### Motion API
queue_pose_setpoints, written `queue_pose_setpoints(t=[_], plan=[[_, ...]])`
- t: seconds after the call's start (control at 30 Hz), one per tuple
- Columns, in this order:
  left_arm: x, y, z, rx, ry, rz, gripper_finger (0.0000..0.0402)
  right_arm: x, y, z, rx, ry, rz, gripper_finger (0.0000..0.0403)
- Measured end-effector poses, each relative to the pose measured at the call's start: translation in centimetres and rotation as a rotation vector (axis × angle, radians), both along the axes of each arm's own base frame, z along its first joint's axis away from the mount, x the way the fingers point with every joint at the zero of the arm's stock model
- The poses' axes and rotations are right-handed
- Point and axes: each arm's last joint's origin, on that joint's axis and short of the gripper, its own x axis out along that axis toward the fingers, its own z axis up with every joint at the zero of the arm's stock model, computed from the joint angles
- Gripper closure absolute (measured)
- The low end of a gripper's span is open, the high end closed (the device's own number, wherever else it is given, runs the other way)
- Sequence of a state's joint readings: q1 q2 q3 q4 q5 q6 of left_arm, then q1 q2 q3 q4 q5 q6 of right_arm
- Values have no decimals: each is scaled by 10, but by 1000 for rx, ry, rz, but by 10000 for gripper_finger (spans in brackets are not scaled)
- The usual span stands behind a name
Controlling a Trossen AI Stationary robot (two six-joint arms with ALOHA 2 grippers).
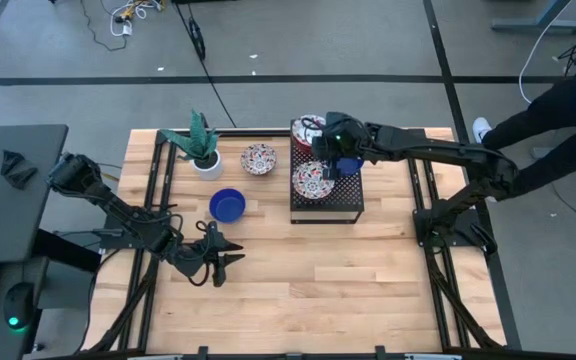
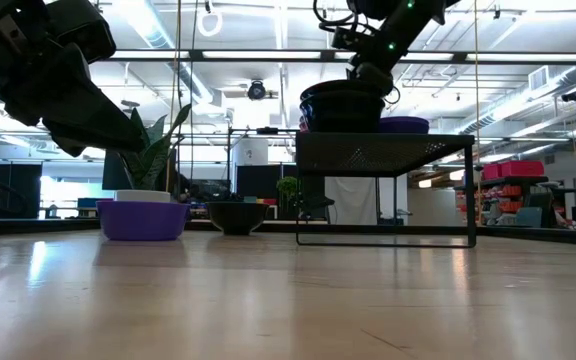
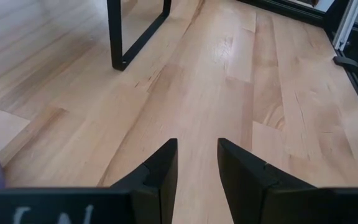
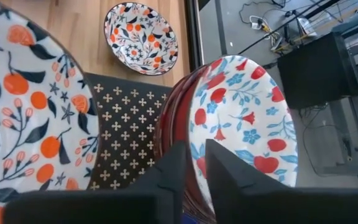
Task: Pick & Place Mini bowls
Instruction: Stack the red white bowl on top of the red and white bowl on the shelf
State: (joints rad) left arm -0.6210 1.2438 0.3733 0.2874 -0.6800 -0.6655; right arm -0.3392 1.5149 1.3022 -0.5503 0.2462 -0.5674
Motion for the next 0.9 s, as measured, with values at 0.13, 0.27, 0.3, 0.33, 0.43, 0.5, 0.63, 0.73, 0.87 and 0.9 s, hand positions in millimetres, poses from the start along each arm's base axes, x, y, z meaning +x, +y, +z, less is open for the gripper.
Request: queue_pose_setpoints(t=[0.13, 0.27, 0.3, 0.33, 0.43, 0.5, 0.63, 0.73, 0.87, 0.9], plan=[[0, 0, 0, 0, 0, 0, 284, 0, -1, 2, -1, -25, -9, 305], [0, 0, 0, 0, 0, 0, 284, 1, 0, 7, 27, -47, 29, 276], [0, 0, 0, 0, 0, 0, 284, 1, 0, 8, 42, -57, 45, 275], [0, 0, 0, 0, 0, 0, 284, 2, 0, 9, 60, -67, 65, 275], [0, 0, 0, 0, 0, 0, 284, 2, 0, 11, 118, -98, 93, 293], [0, 0, 0, 0, 0, 0, 284, 1, -3, 13, 137, -114, 78, 318], [0, 0, 0, 4, 1, -2, 284, -2, -9, 17, 163, -135, 27, 382], [0, 0, 0, 7, 1, -3, 284, -5, -12, 22, 184, -122, -1, 395], [0, 0, 0, 7, 1, -2, 284, -12, -15, 18, 231, -69, -37, 392], [0, 0, 0, 7, 1, -2, 284, -14, -16, 17, 246, -55, -36, 395]])
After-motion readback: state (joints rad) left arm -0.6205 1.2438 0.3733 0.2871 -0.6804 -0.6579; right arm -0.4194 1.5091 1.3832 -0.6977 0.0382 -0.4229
